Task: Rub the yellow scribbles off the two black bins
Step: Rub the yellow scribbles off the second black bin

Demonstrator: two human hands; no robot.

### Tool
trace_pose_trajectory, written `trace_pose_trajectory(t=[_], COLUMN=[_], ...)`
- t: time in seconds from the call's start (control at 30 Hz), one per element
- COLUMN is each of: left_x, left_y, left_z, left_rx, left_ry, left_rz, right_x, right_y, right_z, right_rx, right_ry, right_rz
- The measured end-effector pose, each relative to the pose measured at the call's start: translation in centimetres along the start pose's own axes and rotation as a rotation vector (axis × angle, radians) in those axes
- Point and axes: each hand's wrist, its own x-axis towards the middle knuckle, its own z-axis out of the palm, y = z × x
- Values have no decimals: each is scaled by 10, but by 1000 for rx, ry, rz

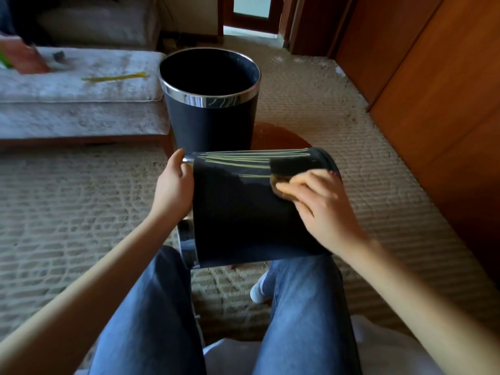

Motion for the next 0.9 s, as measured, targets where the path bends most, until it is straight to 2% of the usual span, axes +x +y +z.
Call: trace_pose_trajectory(t=[0.17, 0.27, 0.47, 0.77, 0.83, 0.9], left_x=[-6, -10, -19, -18, -26, -33], left_y=[-1, -3, -6, -1, 1, -1], left_z=[0, -2, -3, -4, -6, -6], left_rx=[10, 12, -20, 13, 41, 45], left_ry=[4, 8, -4, -21, -1, 15], left_rz=[21, 35, 37, 29, 48, 63], right_x=[-28, 7, 69, -27, -29, -9], right_y=[-19, -19, -1, -55, -53, -47], right_z=[-3, 1, 24, 0, 0, 5], right_rx=[-45, 8, 14, 3, -21, -10], right_ry=[4, 6, -138, -28, -3, 18], right_rz=[-52, -17, 106, -49, -106, -68])
